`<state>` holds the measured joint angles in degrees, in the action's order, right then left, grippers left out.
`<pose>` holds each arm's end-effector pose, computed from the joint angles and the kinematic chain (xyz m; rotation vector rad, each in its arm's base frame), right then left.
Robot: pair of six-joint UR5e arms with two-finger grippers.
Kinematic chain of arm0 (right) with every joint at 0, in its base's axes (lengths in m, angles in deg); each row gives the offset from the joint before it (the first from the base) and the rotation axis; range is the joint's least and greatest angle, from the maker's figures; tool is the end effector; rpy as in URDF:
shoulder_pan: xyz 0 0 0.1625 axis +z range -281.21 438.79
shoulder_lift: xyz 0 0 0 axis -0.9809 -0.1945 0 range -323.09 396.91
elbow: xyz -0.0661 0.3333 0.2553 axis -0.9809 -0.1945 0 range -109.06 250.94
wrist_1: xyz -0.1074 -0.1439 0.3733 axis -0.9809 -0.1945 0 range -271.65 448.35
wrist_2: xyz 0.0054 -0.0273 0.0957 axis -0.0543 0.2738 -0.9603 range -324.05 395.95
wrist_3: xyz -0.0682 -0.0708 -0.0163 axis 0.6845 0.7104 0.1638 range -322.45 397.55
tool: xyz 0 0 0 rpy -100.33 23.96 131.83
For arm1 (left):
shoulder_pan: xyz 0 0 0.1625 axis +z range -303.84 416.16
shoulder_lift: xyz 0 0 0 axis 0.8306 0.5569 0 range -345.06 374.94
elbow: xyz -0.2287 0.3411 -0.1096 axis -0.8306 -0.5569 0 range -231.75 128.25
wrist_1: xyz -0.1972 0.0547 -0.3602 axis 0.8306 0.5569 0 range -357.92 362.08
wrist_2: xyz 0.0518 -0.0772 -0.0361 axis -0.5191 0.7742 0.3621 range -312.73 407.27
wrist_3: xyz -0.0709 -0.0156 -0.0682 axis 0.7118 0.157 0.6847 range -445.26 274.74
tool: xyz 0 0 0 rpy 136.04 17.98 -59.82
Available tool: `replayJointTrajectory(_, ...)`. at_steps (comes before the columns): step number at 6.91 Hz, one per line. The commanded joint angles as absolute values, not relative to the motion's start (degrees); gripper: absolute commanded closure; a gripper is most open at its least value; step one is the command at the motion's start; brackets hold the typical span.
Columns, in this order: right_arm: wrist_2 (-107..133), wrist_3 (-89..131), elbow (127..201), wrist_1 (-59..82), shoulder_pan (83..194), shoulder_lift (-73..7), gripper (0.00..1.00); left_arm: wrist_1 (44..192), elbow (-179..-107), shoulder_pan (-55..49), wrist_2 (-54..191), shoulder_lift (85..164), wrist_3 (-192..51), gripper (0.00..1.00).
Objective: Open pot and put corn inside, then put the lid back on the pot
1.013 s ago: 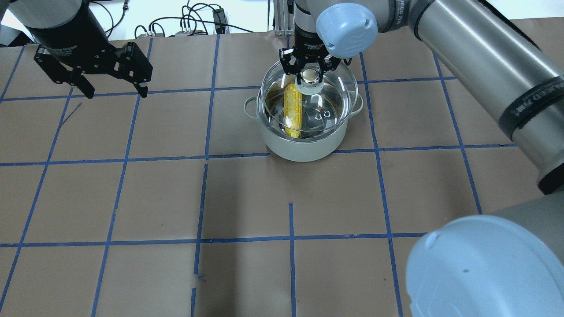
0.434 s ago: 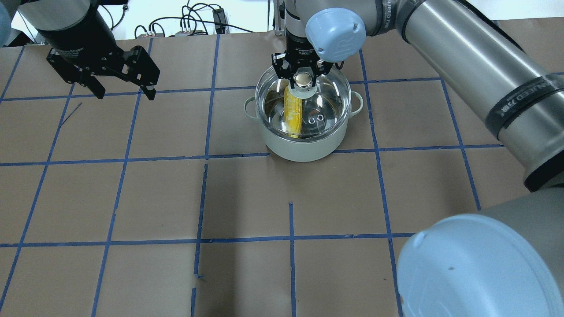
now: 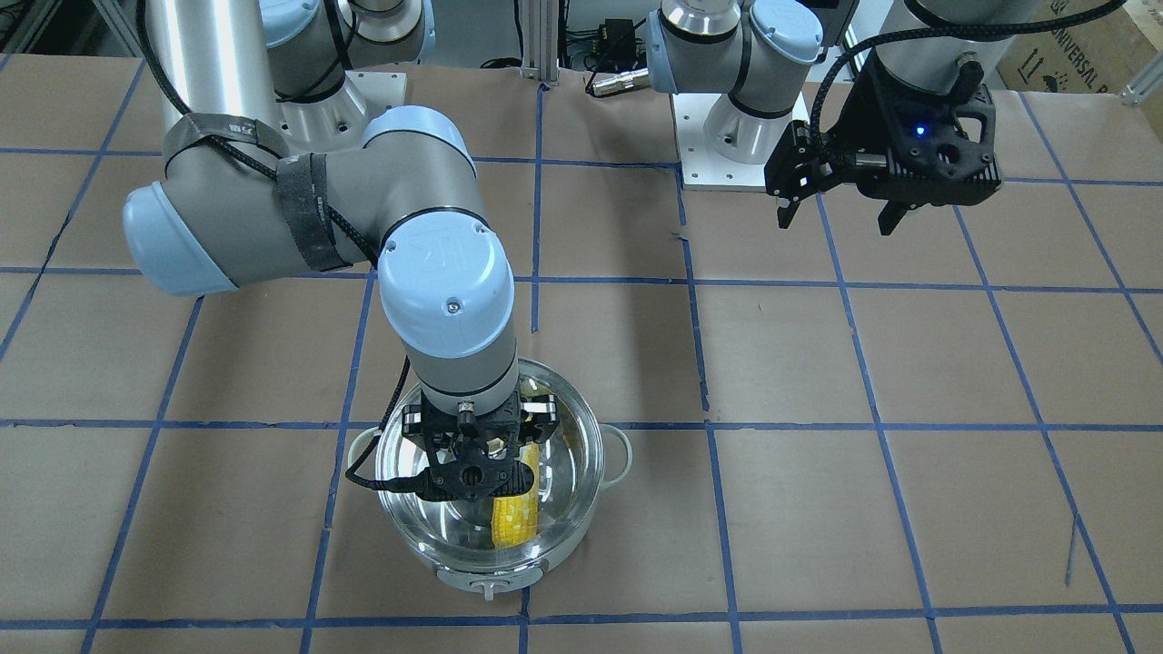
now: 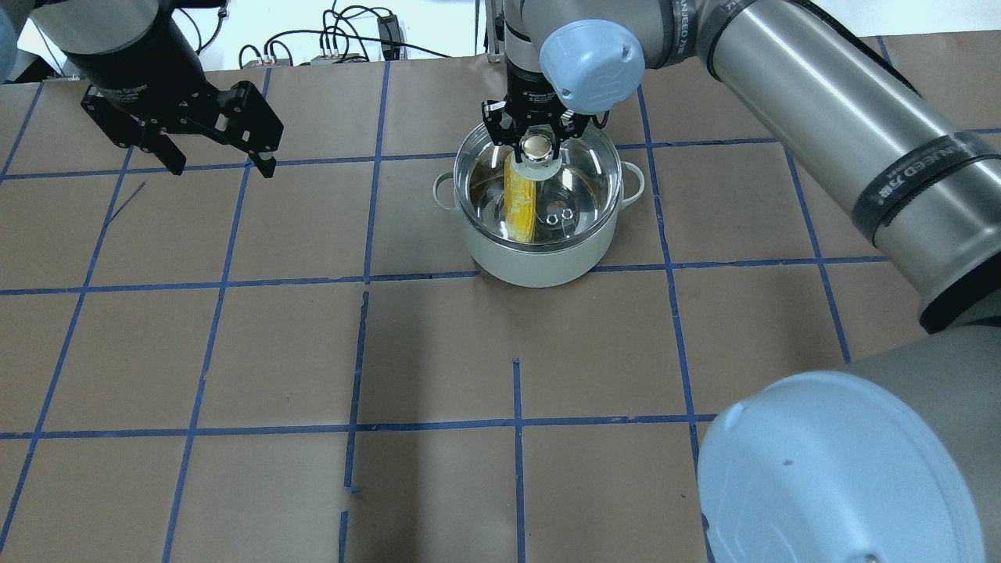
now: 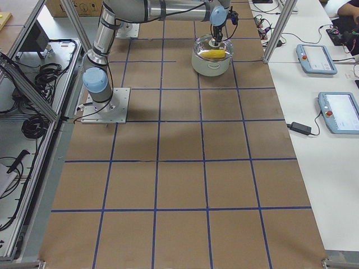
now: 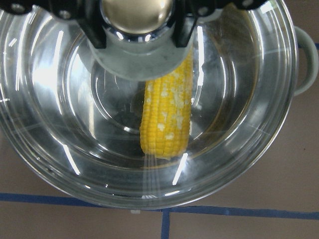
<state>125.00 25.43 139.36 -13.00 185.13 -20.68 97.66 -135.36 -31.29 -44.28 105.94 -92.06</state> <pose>0.3304 -0.6467 0.3490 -0.1152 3.1212 -0.0076 -0.1083 -0.5026 0.5244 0.1155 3.1127 0.0085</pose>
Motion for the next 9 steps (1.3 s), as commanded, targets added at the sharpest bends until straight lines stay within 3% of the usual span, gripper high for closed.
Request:
replayJointTrajectory(1, 125.1, 25.4, 139.2, -12.9, 185.1, -20.5, 0.92, 97.4, -135.7, -31.3, -44.1, 105.7, -92.0, 0.0)
replayJointTrajectory(8, 125.0, 24.8, 139.1, -11.1, 185.1, -20.5, 0.9, 97.4, -136.2, -31.3, -44.1, 105.4, -91.9, 0.0)
replayJointTrajectory(9, 124.9, 24.8, 139.1, -11.2, 185.1, -20.5, 0.47, 97.4, -136.4, -31.4, -44.1, 105.2, -91.9, 0.0)
